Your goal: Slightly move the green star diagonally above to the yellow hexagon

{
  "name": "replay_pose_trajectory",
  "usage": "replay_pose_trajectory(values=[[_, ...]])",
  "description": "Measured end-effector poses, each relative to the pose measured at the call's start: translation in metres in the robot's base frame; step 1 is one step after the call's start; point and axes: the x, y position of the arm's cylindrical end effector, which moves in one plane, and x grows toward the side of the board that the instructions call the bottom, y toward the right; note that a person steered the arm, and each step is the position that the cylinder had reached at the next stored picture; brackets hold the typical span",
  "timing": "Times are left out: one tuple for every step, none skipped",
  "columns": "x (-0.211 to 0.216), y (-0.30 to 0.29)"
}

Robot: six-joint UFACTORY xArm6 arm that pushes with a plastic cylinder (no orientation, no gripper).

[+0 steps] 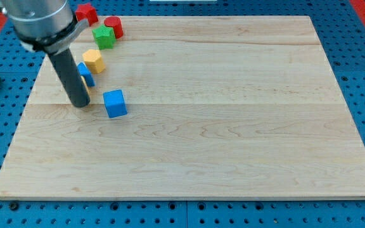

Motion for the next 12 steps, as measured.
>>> replay_pose_trajectory(values=[[-0.007,-0.007],[0.021,-0.076],[-0.014,-0.119],[-0.082,-0.114],[-0.153,-0.112],[-0.223,-0.107],[-0.237,-0.107],[-0.238,-0.099],[-0.239,-0.099],[-0.238,-0.093],[-0.207,0.003],[-0.155,0.047]])
